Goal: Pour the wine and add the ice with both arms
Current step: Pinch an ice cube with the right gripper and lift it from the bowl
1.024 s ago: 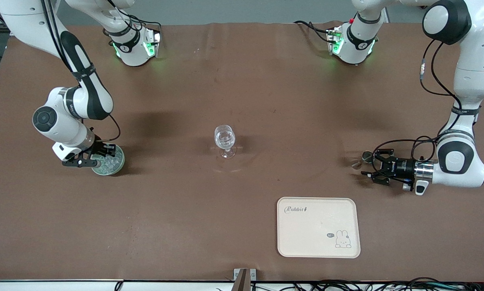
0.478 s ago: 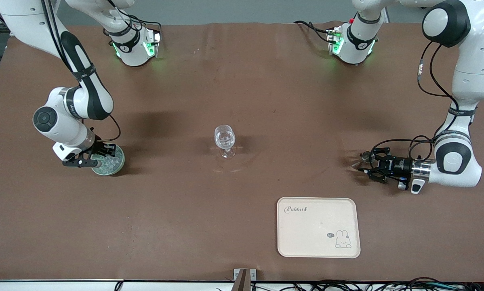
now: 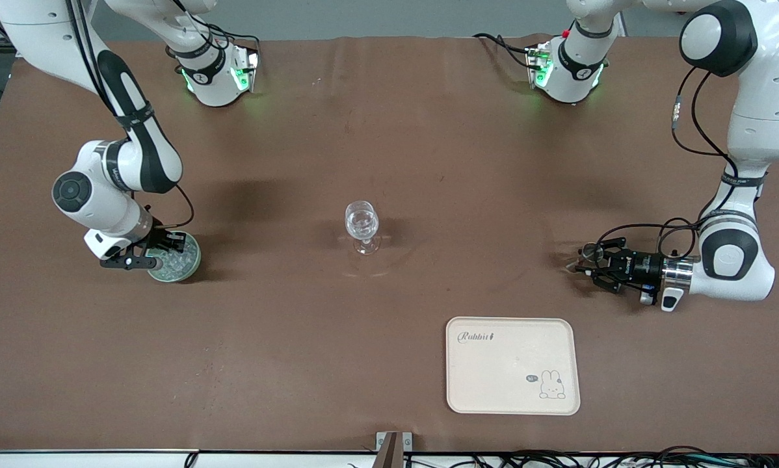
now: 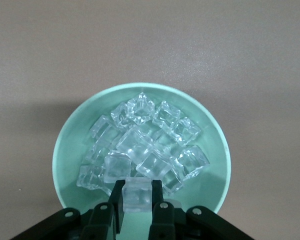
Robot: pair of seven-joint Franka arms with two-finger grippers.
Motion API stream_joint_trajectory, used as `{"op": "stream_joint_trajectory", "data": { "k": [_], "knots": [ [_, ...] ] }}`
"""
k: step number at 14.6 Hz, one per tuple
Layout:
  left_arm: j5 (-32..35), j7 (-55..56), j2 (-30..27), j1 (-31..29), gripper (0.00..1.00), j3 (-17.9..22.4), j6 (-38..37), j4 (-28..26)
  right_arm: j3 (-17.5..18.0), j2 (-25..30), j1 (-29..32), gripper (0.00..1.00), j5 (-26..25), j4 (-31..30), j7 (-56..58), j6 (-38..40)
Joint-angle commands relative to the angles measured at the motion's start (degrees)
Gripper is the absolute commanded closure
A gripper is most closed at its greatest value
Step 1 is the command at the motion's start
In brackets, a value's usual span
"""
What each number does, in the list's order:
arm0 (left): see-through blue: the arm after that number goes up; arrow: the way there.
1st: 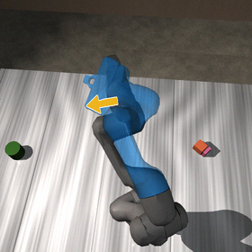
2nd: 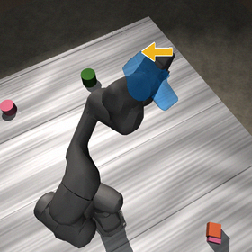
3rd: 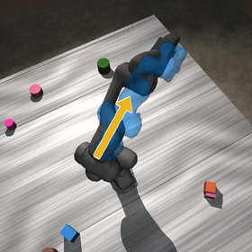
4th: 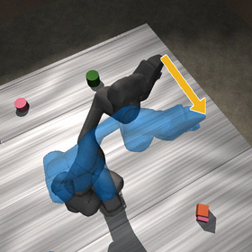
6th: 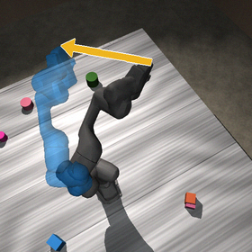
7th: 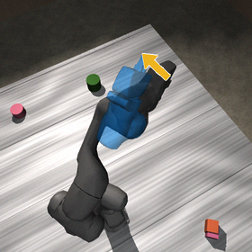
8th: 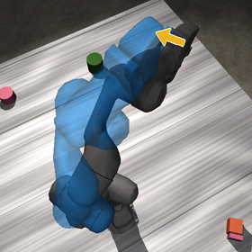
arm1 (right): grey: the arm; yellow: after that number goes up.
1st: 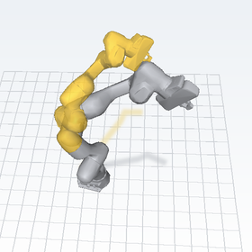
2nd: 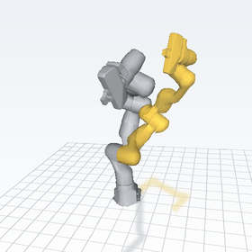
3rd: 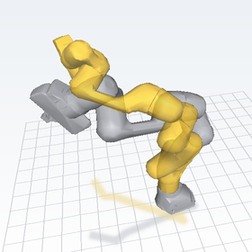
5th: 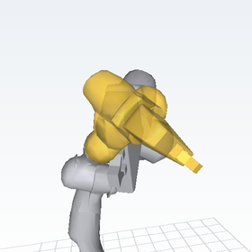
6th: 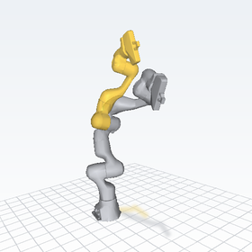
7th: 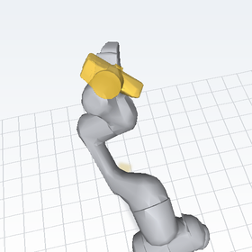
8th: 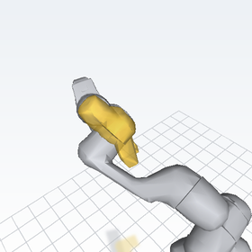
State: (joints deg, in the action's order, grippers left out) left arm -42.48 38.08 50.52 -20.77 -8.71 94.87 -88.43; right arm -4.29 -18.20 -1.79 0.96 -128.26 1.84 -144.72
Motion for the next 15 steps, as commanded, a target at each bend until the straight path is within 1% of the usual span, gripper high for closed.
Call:
{"op": "stream_joint_trajectory", "data": {
  "k": [1, 4, 8, 10, 11, 13, 15],
  "knots": [
    [-1.6, -0.7, 0.5, -0.3, 0.64, 0.0, -1.6, 0.6, -0.1, 1.3, -0.3, 0.96, 0.4, 4.0, -0.3, 7.7],
    [-1.6, -0.7, 0.5, -0.2, 0.69, 0.0, -1.7, 0.7, -0.2, 4.1, -0.1, 0.96, 0.4, 10.4, -0.3, 17.9],
    [-2.1, -0.6, 1.2, -0.2, 0.81, 0.1, -1.7, 0.9, -0.6, 11.9, 0.7, 0.97, 0.2, 11.5, -1.0, 19.8],
    [-2.6, -0.4, 1.2, -0.1, 0.93, 0.1, -1.7, 1.1, -0.6, 14.3, 0.8, 0.97, 0.0, 13.6, -2.2, 23.1],
    [-2.6, -0.2, 1.2, -0.2, 0.99, 0.1, -1.7, 1.2, -0.6, 15.3, 0.8, 0.97, 0.0, 16.0, -3.0, 26.2],
    [-2.6, -0.2, 0.4, -0.1, 0.99, -0.2, -1.8, 1.3, -0.7, 16.3, 0.8, 0.97, -0.1, 21.5, -3.2, 33.6],
    [-2.7, 0.7, -0.2, -0.3, 1.0, -2.3, -3.5, 3.0, -0.7, 16.5, 0.9, 0.97, -0.2, 28.8, -3.2, 42.7]
  ]
}}
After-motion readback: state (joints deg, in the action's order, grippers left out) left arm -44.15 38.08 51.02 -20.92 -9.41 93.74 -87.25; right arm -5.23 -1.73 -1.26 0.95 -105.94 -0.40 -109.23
